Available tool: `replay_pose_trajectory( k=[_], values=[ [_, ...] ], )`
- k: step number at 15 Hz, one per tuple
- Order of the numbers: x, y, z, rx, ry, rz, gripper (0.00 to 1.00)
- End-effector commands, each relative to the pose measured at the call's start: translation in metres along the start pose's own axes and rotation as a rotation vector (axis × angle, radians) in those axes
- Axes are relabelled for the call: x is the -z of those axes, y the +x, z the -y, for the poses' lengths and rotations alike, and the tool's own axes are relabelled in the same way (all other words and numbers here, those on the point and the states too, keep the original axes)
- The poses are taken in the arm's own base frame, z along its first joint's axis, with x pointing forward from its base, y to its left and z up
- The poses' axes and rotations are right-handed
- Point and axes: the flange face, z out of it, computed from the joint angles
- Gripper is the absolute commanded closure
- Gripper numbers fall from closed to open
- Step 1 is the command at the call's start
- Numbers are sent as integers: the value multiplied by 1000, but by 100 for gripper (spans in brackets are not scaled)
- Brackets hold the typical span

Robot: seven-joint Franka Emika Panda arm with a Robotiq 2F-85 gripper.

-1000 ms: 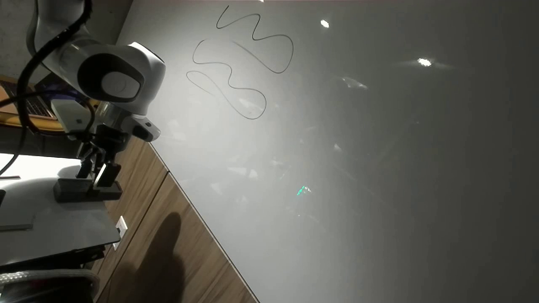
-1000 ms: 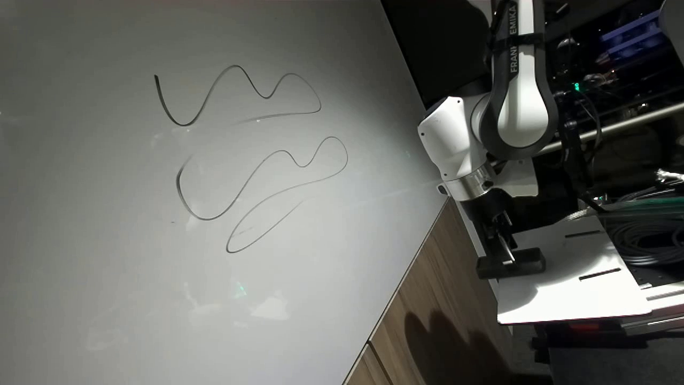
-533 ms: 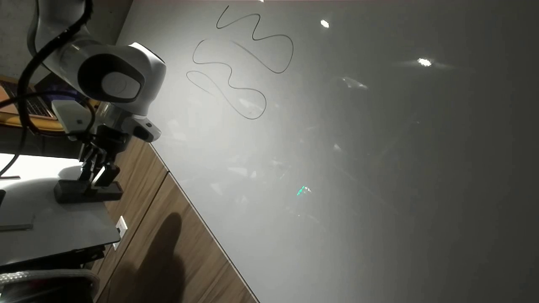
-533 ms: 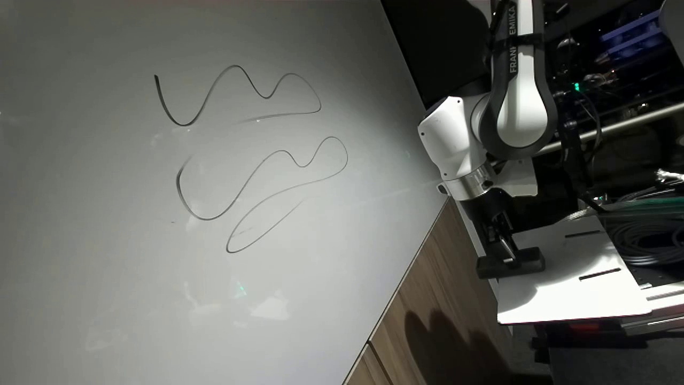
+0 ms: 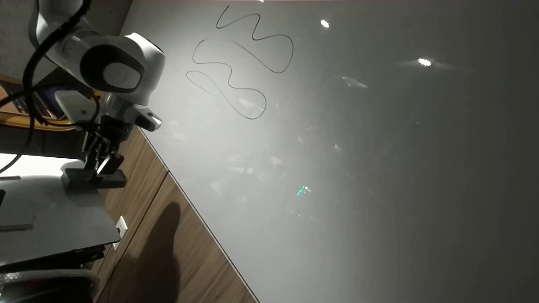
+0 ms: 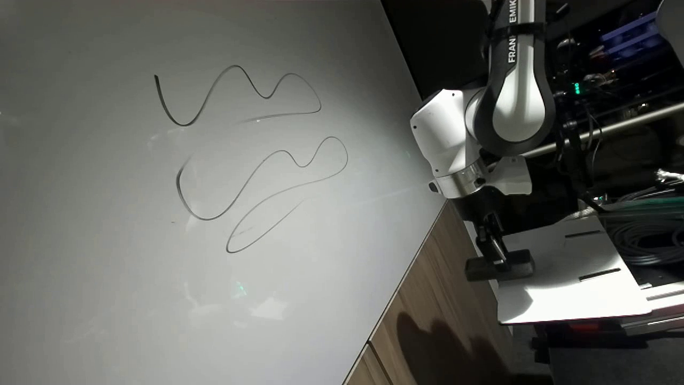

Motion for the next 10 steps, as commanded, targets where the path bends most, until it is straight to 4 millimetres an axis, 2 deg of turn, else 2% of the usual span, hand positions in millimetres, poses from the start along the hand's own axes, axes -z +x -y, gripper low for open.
replay_pose_trajectory(
  k=[1, 2, 4, 6, 10],
  values=[
    [42, -16, 33, 67, -3, -54, 73],
    [55, -11, 48, 95, -8, -69, 73],
    [78, -20, 70, 151, -19, -97, 73],
    [104, -19, 93, 205, -33, -129, 73],
    [164, -4, 132, 303, -84, -239, 73]
  ],
)
